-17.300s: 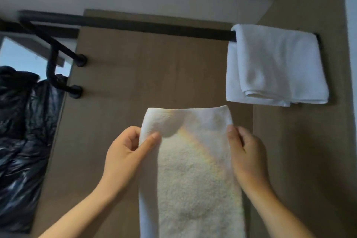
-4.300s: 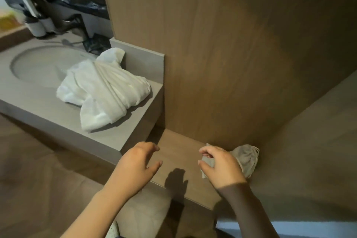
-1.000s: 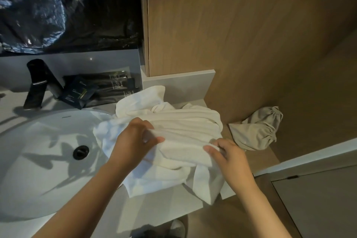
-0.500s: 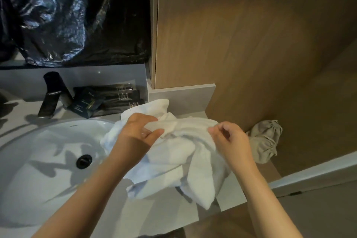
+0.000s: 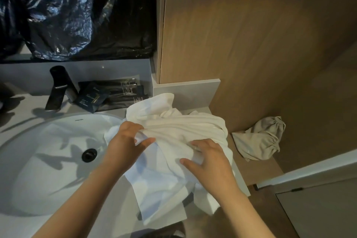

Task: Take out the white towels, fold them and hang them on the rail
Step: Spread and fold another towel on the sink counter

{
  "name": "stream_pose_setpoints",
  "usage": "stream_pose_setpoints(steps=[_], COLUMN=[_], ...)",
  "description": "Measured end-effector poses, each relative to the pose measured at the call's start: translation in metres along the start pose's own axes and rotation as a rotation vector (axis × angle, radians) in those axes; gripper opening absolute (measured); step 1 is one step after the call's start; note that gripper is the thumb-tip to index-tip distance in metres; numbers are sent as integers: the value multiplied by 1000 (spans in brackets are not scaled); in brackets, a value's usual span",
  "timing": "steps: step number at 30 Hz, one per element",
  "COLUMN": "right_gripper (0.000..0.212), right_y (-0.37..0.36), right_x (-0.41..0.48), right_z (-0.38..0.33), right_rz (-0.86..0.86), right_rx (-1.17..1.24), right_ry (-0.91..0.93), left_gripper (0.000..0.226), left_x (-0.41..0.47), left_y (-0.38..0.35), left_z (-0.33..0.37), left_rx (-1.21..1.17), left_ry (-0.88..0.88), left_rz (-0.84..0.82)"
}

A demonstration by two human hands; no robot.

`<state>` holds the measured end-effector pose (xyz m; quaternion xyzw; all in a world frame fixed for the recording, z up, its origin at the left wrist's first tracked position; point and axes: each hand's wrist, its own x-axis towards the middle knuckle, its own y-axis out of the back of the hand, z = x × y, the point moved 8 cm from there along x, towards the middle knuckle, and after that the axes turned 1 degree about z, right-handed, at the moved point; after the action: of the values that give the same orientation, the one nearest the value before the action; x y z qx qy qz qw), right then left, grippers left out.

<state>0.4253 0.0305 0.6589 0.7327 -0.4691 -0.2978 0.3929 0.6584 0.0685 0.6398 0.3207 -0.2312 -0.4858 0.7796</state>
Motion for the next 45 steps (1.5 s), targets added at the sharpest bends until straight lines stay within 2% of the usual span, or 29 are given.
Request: stream_pose_setpoints(steps=[2,4,6,10,13,17,21,26,32,38,41,43,45], right_gripper=[50,33,9,34,33,37,39,36,35,38,42,37,29], right_y=[-6,-11,-6,31,80,149,190,234,268,289,272,234,183], right_x=[0,-2,-3,7,21,37,45,49,55,61,85,107,118], right_z=[9,20,27,12,-13,-56,-98,-128,-153,-161,-138,-108,-69], right_rz=[-43,-110,-110,49,195,376,442,538,612,717,667,483,231], right_rx=[-45,-15,53,188,243,345,414,437,432,426,210,14,-24], right_ry=[-7,-16,-18,58,141,237,358,455,518,550,445,281,82], left_gripper=[40,31,44,42,50,43,42,33,14,32,35,33,29], left_x=[0,0,-1,4,16,33,43,48,62,69,64,60,56], left_y=[6,11,12,20,44,90,125,144,145,131,131,131,124], left_z=[-6,-11,-13,1,35,95,135,154,142,113,105,103,103], left_rx=[34,49,24,-68,-37,-177,-268,-280,-193,-93,-148,-213,-211], left_ry=[16,30,36,39,-32,-208,-321,-393,-380,-240,-221,-225,-219], left_rz=[40,75,62,22,65,206,305,326,298,246,285,311,292])
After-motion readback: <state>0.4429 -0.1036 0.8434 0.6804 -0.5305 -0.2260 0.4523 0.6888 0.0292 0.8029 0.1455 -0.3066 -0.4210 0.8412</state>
